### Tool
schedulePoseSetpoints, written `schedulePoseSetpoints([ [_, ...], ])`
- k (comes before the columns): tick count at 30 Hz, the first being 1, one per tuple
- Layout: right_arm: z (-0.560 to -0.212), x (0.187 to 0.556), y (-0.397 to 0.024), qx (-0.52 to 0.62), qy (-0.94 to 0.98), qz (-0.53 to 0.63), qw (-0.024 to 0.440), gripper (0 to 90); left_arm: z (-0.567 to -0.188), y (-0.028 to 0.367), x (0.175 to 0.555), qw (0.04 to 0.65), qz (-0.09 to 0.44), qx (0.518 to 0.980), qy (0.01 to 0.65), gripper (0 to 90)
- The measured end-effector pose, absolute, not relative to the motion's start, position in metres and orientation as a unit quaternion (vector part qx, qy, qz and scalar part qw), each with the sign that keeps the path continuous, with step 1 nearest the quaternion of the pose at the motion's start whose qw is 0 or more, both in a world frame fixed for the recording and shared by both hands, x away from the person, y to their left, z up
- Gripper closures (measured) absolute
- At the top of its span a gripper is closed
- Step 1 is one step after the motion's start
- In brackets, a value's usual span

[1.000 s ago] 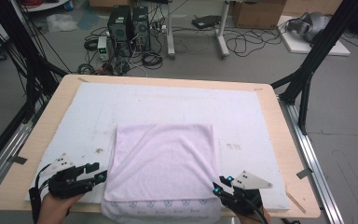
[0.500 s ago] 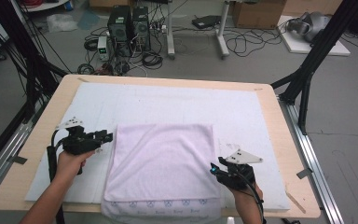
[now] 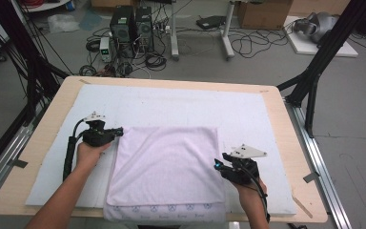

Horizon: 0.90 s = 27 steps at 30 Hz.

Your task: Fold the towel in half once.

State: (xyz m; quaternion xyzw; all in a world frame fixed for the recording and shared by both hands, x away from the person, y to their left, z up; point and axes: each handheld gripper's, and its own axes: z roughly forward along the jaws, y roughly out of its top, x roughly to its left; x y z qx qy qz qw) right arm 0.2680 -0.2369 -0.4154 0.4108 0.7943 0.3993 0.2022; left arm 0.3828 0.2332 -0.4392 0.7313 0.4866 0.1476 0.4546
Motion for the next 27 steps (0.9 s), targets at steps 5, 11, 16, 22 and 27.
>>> schedulePoseSetpoints([
  [5,-0.418,0.277,-0.238,0.416,0.793,0.397,0.203,59.2,-0.441,0.247,0.391,0.450,0.152,0.715,0.513,87.3],
  [11,-0.420,0.296,-0.238,0.429,0.788,0.391,0.205,56.3,-0.442,0.252,0.393,0.468,0.167,0.699,0.514,50.3],
  [16,-0.416,0.335,-0.239,0.450,0.774,0.391,0.214,51.4,-0.448,0.253,0.398,0.484,0.168,0.702,0.494,52.6],
  [22,-0.418,0.384,-0.229,0.468,0.773,0.367,0.218,49.3,-0.451,0.242,0.410,0.455,0.150,0.727,0.493,48.3],
  [27,-0.432,0.409,-0.220,0.473,0.785,0.350,0.194,54.5,-0.452,0.234,0.412,0.426,0.163,0.736,0.501,53.4],
])
